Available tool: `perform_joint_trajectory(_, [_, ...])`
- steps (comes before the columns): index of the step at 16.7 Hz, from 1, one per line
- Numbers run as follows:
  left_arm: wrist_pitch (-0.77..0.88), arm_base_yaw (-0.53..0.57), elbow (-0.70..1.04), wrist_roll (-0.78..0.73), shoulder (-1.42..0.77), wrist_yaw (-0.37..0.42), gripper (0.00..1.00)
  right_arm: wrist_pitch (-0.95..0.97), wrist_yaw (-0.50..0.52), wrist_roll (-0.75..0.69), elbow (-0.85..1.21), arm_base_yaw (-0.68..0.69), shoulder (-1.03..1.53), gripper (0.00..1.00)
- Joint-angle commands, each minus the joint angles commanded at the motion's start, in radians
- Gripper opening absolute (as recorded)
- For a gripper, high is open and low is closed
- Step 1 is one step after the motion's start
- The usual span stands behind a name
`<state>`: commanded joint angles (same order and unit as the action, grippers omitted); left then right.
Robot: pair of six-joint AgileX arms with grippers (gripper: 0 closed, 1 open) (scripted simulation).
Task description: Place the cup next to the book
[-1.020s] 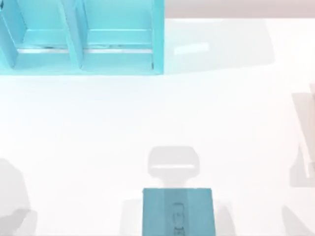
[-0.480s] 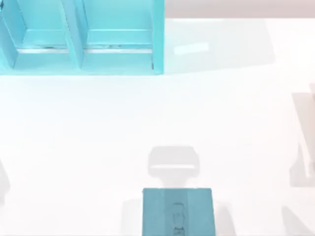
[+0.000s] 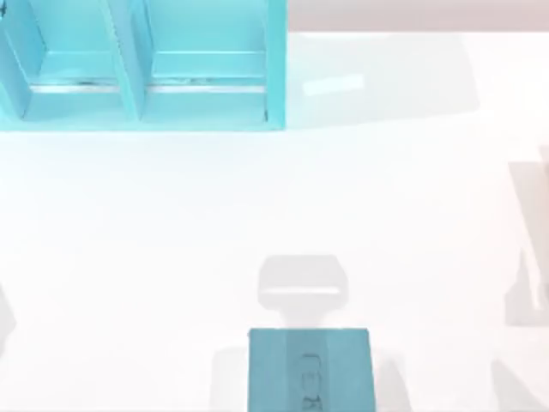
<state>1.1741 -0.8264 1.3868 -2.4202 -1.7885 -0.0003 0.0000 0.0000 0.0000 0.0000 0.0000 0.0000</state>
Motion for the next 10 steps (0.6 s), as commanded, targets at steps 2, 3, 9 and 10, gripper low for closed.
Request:
perform_joint_trajectory(2, [-0.089, -0.001, -0.06, -0.002, -0.024, 0.0, 1.0, 0.0, 0.0, 0.0, 0.0, 0.0, 0.0, 1.0])
perform_joint_trajectory(3, [-0.14, -0.002, -0.094, -0.003, -0.038, 0.0, 1.0, 0.0, 0.0, 0.0, 0.0, 0.0, 0.0, 1.0])
perform_joint_trajectory(9, [-0.313, -0.006, -0.222, -0.007, -0.086, 0.0, 1.0, 0.0, 0.0, 0.0, 0.0, 0.0, 0.0, 1.0])
perform_joint_trajectory(10, [-0.313, -0.006, -0.222, -0.007, -0.086, 0.0, 1.0, 0.0, 0.0, 0.0, 0.0, 0.0, 0.0, 1.0])
